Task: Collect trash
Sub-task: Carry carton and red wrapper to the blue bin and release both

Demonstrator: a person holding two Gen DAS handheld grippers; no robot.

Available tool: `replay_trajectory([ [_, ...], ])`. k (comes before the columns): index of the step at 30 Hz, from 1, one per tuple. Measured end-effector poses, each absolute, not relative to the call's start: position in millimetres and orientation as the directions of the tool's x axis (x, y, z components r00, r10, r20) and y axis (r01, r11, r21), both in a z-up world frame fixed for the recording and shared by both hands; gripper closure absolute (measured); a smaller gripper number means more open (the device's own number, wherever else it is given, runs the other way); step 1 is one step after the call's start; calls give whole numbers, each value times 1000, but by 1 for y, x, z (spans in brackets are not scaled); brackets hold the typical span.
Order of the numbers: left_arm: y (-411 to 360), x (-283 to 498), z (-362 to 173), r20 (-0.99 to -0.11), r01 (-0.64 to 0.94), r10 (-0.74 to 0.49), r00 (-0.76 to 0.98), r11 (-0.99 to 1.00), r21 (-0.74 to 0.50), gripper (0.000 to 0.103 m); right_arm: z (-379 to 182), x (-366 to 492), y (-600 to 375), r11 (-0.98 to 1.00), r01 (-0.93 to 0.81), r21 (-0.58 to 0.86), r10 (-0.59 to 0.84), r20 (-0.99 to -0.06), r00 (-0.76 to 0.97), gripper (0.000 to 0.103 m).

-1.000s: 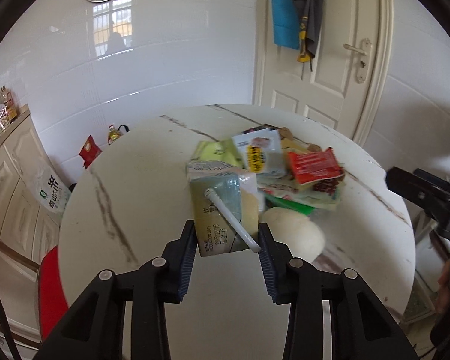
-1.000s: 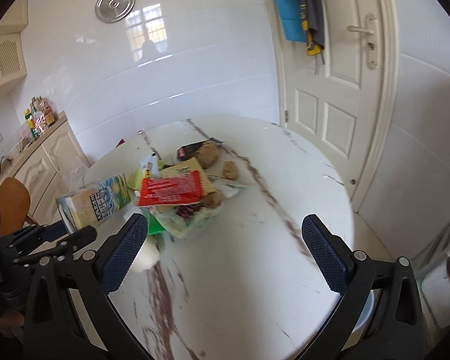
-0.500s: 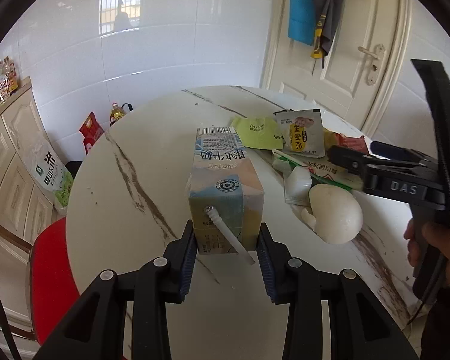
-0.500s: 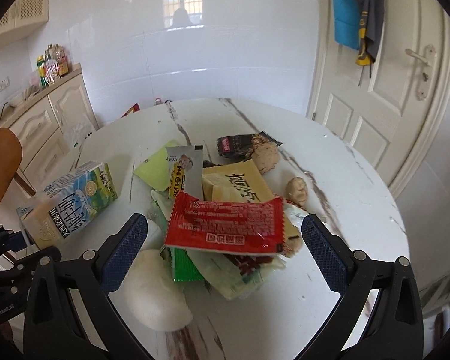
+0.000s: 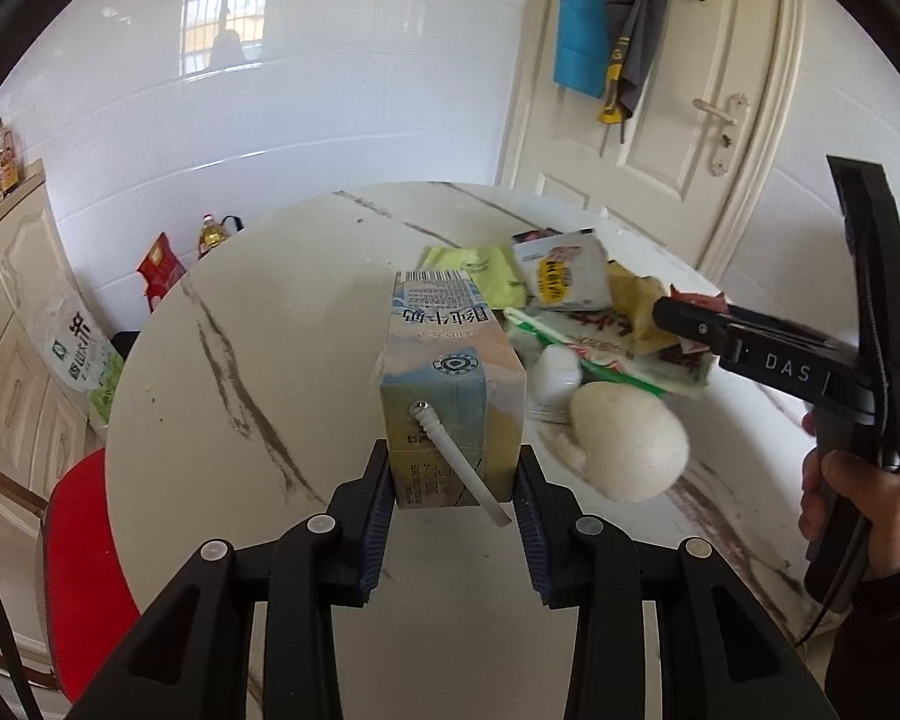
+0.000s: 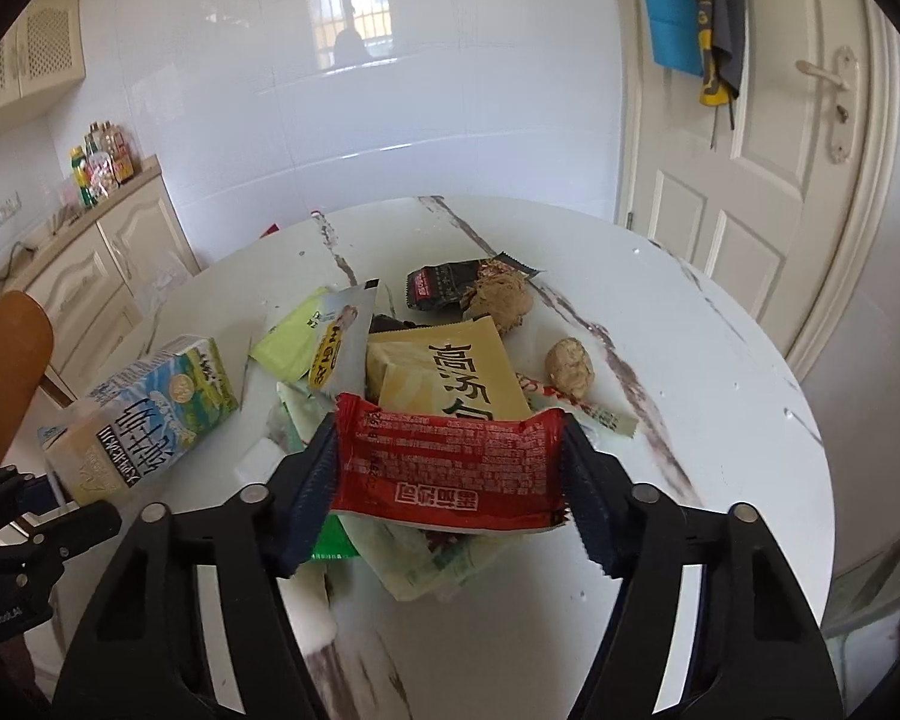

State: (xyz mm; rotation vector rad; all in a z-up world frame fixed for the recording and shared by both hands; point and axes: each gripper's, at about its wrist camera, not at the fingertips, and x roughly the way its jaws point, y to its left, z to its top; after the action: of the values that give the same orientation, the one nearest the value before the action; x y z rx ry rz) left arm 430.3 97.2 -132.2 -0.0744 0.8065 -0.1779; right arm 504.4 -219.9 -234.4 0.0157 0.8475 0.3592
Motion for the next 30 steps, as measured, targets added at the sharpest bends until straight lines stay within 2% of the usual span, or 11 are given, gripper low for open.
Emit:
replay_trajectory([
  [11,82,402,-112,-675,151,-206,709,979,-140,69,-219,463,-250,931,-282,232,361,-693,624,42],
  [21,65,370,-83,-603,174,-222,766,975,-138,69,-192,429,-278,908,-289,302,418,-637,648,42],
  [30,4,348,-65,-566,309,-302,767,947,-85,69,-177,400,-327,912,-249,326,401,-589,702,42],
])
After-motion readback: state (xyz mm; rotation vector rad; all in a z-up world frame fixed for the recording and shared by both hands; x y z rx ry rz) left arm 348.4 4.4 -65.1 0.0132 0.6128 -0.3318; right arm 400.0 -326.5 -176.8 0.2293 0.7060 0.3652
